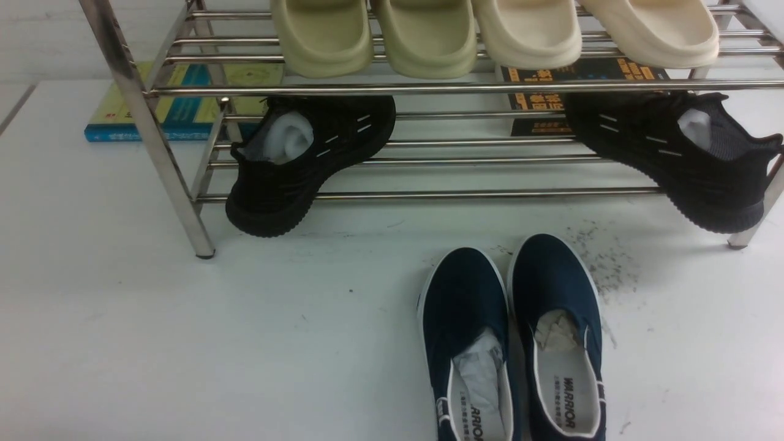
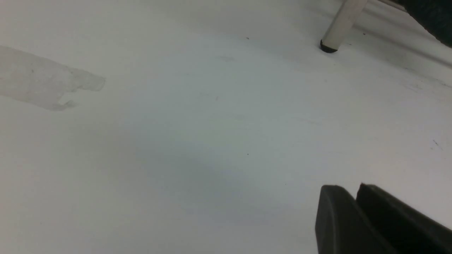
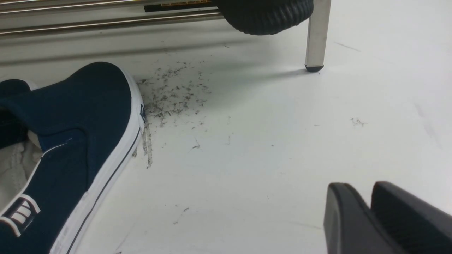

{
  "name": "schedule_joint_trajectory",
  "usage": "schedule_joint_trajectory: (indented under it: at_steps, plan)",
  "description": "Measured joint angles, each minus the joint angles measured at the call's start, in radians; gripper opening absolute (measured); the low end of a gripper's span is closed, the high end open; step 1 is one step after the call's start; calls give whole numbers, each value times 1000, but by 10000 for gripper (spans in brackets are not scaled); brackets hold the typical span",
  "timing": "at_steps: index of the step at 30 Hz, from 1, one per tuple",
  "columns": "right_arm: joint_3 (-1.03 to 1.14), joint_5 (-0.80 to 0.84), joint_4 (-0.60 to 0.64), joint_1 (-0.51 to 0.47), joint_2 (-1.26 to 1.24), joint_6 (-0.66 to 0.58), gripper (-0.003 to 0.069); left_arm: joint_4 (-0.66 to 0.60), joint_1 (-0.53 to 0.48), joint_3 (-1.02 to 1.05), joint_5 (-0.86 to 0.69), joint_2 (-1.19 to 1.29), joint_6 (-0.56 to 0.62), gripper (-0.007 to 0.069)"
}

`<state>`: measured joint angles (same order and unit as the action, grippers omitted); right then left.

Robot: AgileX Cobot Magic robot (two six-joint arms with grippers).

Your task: Take the shoes off the shelf with your hand on the white table.

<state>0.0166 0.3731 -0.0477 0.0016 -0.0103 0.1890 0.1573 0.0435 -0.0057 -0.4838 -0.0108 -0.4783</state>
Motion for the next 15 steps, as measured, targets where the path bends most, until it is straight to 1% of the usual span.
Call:
schedule_joint_trajectory:
  at_steps: [15]
  plan:
    - [0, 0, 0, 0, 0, 0, 147, 1, 0, 0, 0, 0, 0, 127]
